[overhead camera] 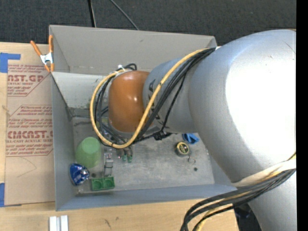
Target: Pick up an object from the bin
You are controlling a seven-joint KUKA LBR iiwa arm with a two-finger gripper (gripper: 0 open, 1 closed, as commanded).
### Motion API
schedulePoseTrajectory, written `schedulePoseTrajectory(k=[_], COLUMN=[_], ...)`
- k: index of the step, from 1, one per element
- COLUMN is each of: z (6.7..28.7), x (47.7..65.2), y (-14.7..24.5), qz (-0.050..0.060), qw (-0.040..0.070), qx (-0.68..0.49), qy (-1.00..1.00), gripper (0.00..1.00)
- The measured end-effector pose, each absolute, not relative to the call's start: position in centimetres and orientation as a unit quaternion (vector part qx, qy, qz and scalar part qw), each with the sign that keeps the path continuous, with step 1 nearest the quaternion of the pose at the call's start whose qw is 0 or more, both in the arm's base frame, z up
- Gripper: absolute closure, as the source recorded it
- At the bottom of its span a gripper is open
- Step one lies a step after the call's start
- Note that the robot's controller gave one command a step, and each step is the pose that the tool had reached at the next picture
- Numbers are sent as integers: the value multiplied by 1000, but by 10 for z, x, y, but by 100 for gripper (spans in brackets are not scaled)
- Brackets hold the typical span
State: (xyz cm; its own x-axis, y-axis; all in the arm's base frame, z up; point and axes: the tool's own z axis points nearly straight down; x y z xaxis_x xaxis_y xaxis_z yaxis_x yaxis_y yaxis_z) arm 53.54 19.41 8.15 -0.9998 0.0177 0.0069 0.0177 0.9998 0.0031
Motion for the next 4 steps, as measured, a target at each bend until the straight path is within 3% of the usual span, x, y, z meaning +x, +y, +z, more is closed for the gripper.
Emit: schedulePoseTrajectory(k=[1,2,3,4], z=[79,81,197,192], x=[493,494,516,514], y=[228,228,236,235], qz=[0,-1,-1,-1], qw=[-13,-13,-6,-1], qx=[175,173,197,197], qy=[-984,-985,-980,-980], gripper=[0,100,100,0])
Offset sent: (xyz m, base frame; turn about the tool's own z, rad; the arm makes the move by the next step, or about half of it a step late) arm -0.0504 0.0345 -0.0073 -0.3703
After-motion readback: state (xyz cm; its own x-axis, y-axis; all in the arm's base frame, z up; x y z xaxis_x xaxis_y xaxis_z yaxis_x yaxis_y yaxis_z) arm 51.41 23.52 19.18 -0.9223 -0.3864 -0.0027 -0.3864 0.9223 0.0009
